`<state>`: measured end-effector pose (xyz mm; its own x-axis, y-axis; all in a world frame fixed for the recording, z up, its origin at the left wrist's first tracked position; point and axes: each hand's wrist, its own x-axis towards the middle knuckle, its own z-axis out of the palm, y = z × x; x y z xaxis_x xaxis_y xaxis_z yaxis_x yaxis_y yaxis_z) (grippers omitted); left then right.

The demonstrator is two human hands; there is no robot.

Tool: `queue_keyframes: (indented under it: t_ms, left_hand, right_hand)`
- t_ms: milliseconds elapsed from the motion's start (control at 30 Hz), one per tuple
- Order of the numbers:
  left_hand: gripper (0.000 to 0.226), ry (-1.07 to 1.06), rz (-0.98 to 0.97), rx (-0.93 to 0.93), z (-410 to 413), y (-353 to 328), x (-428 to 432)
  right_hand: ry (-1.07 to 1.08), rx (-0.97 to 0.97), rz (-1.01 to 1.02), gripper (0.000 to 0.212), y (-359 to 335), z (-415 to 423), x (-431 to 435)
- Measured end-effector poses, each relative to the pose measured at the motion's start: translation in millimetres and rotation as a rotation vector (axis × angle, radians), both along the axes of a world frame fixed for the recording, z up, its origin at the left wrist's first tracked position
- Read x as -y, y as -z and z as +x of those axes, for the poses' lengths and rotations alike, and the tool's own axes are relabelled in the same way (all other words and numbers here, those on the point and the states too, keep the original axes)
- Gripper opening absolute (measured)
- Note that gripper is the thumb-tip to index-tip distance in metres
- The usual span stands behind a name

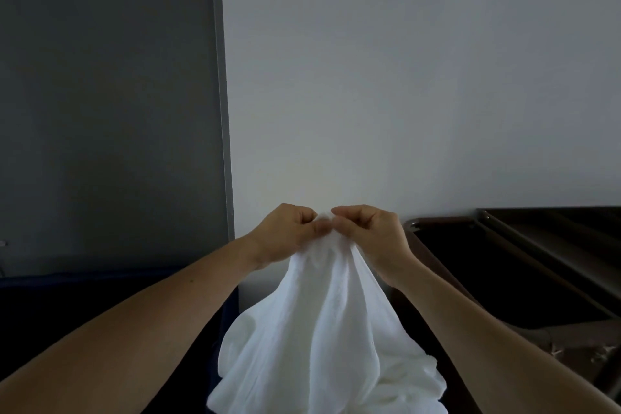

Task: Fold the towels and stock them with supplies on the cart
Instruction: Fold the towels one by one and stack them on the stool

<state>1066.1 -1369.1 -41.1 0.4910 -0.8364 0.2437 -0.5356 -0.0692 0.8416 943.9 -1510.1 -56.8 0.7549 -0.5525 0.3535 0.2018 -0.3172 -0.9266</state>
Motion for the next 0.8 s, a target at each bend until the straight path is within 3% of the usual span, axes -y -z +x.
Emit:
queue_keyframes:
  t_ms: [167, 267, 333, 367, 433, 600, 800]
  left_hand:
    - [0.064, -0.008, 0.135, 0.153, 8, 0, 2]
    - [0.042, -0.089, 0.146, 0.325, 12, 0, 5]
    - [0.066, -0.133, 0.098, 0.414, 15, -5, 4]
    - [0.066, -0.088, 0.096, 0.377, 17, -10, 5]
    - [0.040, 0.051, 0.115, 0.237, 19, -15, 8]
    - [0.029, 0.080, -0.077, -0.059, 19, -22, 21]
    - [0.019, -0.029, -0.185, 0.039, 35, -71, 37]
  right_hand:
    - [0.026, -0.004, 0.003, 0.014, 6, 3, 0]
    - [0.047, 0.021, -0.009, 0.017, 7, 4, 0]
    - [0.039, 0.035, -0.010, 0.023, 4, 3, 1]
    - [0.033, 0.047, -0.009, 0.025, 2, 3, 1]
    - [0.032, 0.089, -0.014, 0.026, -3, 2, 3]
    - [0.078, 0.069, -0.058, 0.022, 0, -7, 7]
    - [0.200, -0.123, -0.251, 0.018, 19, -14, 8]
